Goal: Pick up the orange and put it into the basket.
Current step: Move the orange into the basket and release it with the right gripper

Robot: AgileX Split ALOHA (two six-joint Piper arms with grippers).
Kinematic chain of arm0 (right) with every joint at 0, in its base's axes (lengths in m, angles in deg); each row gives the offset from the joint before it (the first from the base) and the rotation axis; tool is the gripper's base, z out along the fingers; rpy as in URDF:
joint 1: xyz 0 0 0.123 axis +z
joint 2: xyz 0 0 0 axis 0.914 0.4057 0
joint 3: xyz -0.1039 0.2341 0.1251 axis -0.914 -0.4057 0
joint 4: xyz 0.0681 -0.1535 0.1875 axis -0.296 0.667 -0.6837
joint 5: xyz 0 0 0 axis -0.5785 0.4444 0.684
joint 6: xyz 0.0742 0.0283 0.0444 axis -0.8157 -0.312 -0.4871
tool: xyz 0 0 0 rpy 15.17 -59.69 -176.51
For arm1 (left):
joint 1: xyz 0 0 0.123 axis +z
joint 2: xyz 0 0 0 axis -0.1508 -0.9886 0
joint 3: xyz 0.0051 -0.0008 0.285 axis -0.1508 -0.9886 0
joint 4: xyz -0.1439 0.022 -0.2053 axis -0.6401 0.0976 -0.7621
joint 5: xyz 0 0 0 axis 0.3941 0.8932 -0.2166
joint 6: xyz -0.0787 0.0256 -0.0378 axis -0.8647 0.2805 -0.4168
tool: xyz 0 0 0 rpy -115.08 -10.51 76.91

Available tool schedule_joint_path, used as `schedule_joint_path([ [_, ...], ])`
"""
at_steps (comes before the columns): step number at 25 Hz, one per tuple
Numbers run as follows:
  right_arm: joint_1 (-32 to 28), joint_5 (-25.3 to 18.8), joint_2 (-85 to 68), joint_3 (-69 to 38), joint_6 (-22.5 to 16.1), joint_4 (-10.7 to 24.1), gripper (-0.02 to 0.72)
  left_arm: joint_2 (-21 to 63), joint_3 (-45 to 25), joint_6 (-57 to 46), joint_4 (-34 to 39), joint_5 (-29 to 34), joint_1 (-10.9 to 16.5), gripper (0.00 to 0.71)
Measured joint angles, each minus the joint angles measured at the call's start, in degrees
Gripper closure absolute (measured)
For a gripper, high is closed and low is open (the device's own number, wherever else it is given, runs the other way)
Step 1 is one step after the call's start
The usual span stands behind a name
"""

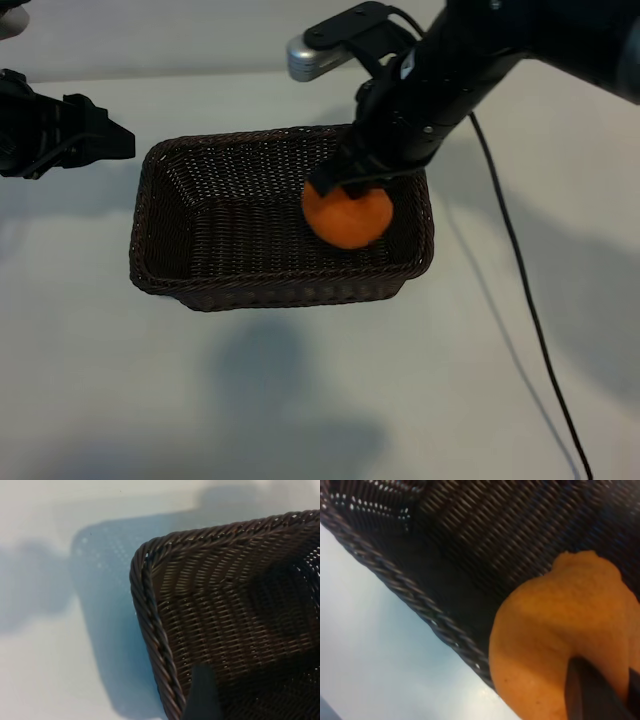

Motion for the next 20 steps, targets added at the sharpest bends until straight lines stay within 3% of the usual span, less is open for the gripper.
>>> schedule_joint_path([
  [13, 0.00, 4.08, 9.09, 0.96, 4.39, -1.22, 0.656, 0.00, 0.00, -0.05, -1.10, 0.09, 0.00, 0.120],
  [20, 0.00, 5.42, 12.68, 0.96, 4.68, -1.48, 0.654, 0.00, 0.00, -0.05, -1.36, 0.04, 0.00, 0.120],
])
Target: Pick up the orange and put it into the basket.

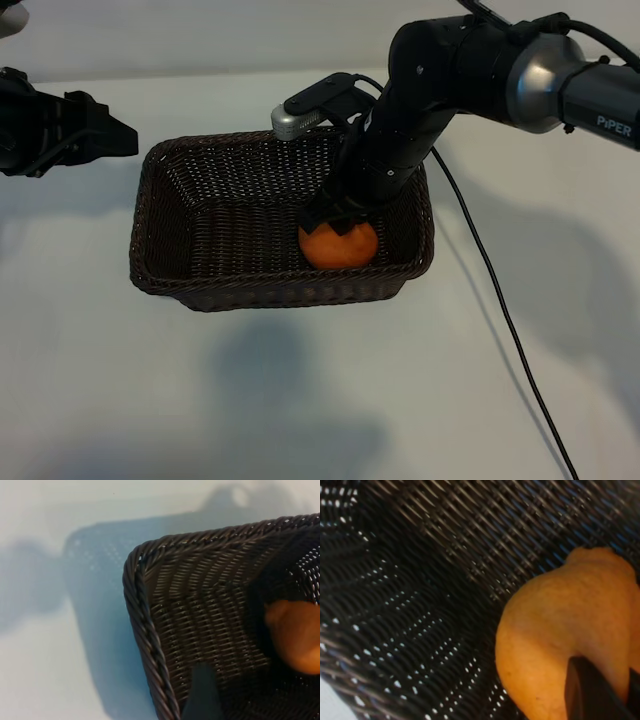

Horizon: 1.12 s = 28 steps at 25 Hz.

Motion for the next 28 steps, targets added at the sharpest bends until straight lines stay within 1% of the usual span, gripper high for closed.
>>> schedule_joint_path([
  [3, 0.00, 0.79, 0.00, 0.00, -0.67, -0.89, 0.619, 0.00, 0.00, 0.00, 0.00, 0.00, 0.00, 0.120],
  [4, 0.00, 0.90, 0.00, 0.00, -1.02, -1.08, 0.586, 0.00, 0.00, 0.00, 0.00, 0.00, 0.00, 0.120],
  [5, 0.00, 0.97, 0.00, 0.00, -1.31, -1.43, 0.538, 0.00, 0.00, 0.00, 0.00, 0.00, 0.00, 0.121],
  [6, 0.00, 0.97, 0.00, 0.00, -1.31, -1.63, 0.486, 0.00, 0.00, 0.00, 0.00, 0.00, 0.00, 0.121],
  [11, 0.00, 0.61, -0.37, 0.07, -1.47, -1.64, 0.089, 0.00, 0.00, 0.00, 0.00, 0.00, 0.00, 0.121],
  [12, 0.00, 0.56, -0.72, 0.07, -1.47, -1.64, 0.043, 0.00, 0.00, 0.00, 0.00, 0.00, 0.00, 0.121],
  [13, 0.00, 0.48, -1.19, 0.07, -1.53, -1.64, 0.020, 0.00, 0.00, 0.05, 0.00, -0.05, 0.00, 0.121],
  [15, 0.00, 0.29, -2.52, 0.07, -1.75, -1.58, 0.005, 0.00, 0.00, -0.08, 0.00, -0.05, 0.00, 0.121],
  [18, 0.00, -0.39, -4.89, 0.07, -3.44, -0.63, 0.018, 0.00, 0.00, -0.03, 0.00, -0.24, 0.00, 0.121],
  [20, 0.00, -1.70, -6.59, 0.07, -5.46, 1.85, 0.040, 0.00, 0.00, -0.03, 0.00, -0.24, 0.00, 0.121],
  [23, 0.00, -5.03, -9.25, 0.07, -9.14, 7.02, 0.068, 0.00, 0.00, -0.03, 0.00, -0.29, 0.00, 0.121],
  [25, -0.06, -6.94, -10.98, 0.07, -11.57, 11.15, 0.075, 0.00, 0.00, -0.03, 0.00, -0.29, 0.00, 0.121],
  [27, -0.06, -8.71, -12.86, 0.07, -13.71, 14.15, 0.080, 0.00, 0.00, -0.03, 0.00, -0.29, 0.00, 0.121],
  [28, -0.10, -9.40, -13.64, 0.07, -14.41, 15.06, 0.082, 0.00, 0.00, -0.03, 0.00, -0.29, 0.00, 0.121],
])
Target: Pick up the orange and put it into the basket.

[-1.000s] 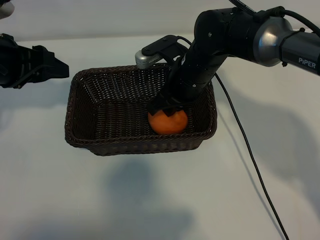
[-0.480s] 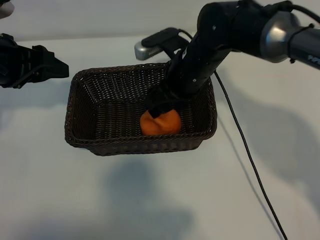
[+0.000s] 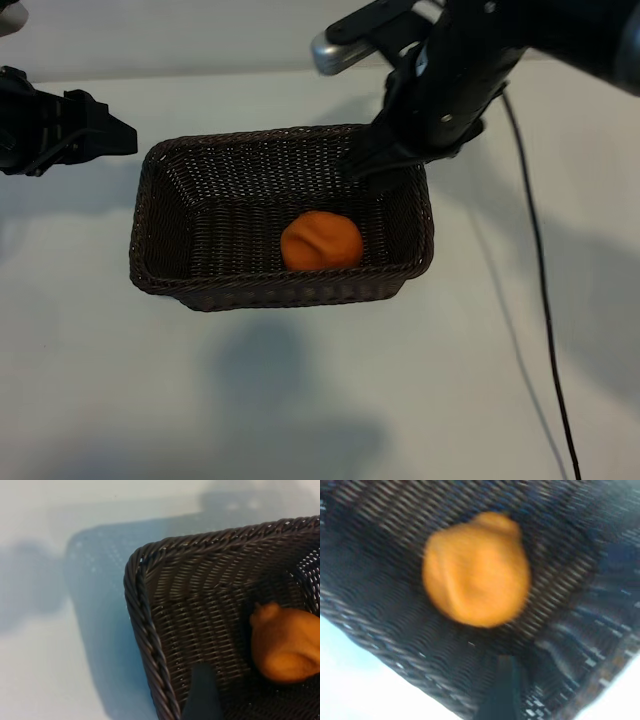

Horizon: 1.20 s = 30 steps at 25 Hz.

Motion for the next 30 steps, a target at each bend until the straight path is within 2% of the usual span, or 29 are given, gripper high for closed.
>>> schedule_joint_path([
  [5, -0.02, -1.29, -2.80, 0.00, -1.50, 0.83, 0.085, 0.00, 0.00, 0.00, 0.00, 0.00, 0.00, 0.121],
  [30, -0.07, -2.36, -2.98, 0.00, -1.94, 1.16, 0.101, 0.00, 0.00, 0.02, -1.53, -0.29, 0.00, 0.122],
])
